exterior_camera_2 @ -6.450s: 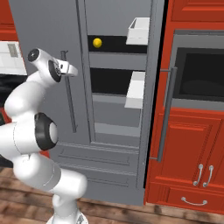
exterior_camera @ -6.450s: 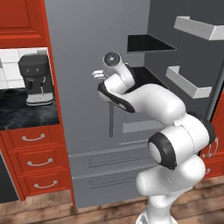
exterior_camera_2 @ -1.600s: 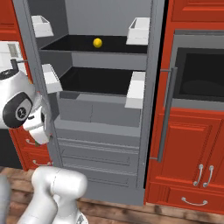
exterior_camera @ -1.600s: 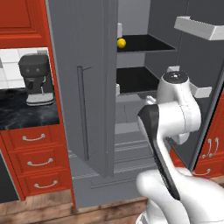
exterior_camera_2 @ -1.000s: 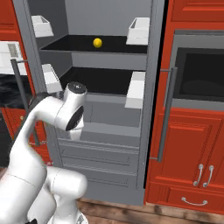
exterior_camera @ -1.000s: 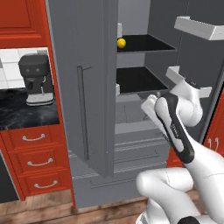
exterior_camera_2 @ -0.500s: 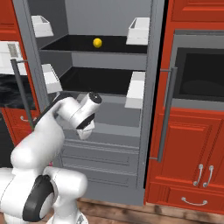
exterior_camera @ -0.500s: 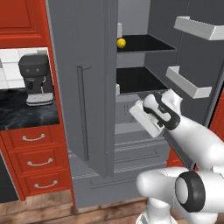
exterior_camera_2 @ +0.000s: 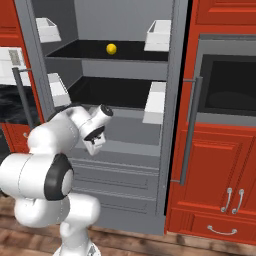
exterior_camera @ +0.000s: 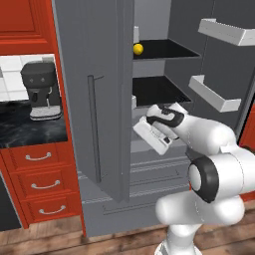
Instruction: Retrieve a lemon from the fridge and place it on the cutting board with the fish.
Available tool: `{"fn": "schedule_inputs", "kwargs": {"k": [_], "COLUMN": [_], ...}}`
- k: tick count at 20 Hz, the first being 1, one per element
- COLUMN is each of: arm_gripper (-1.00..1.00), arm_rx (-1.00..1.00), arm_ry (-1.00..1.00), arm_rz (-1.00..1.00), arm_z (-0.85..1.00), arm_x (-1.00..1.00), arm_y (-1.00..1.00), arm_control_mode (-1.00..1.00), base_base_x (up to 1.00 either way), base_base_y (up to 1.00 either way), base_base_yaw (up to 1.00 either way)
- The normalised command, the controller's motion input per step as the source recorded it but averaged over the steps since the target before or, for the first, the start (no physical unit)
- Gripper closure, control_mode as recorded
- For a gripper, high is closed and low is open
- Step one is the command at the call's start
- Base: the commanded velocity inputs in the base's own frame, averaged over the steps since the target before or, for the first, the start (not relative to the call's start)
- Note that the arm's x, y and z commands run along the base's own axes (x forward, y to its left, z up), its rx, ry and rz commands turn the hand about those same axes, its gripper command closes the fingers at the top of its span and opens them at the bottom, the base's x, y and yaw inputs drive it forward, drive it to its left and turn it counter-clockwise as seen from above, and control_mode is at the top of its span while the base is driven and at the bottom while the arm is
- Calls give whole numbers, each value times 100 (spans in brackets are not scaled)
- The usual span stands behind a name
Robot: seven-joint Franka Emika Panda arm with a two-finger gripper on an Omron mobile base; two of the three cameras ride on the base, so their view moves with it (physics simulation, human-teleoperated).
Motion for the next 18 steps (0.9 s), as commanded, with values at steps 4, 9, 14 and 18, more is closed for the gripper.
{"fn": "schedule_inputs", "kwargs": {"k": [4, 9, 14, 18], "arm_gripper": [-100, -100, -100, -100], "arm_rx": [8, 25, 31, 34], "arm_ry": [0, 4, 10, 24], "arm_rz": [0, -1, -2, 0], "arm_z": [-27, -17, -10, -5], "arm_x": [13, 12, 2, -5], "arm_y": [54, 42, 34, 47], "arm_control_mode": [-100, -100, -100, -100], "base_base_x": [0, 0, 0, 0], "base_base_y": [0, 0, 0, 0], "base_base_yaw": [0, 0, 0, 0]}}
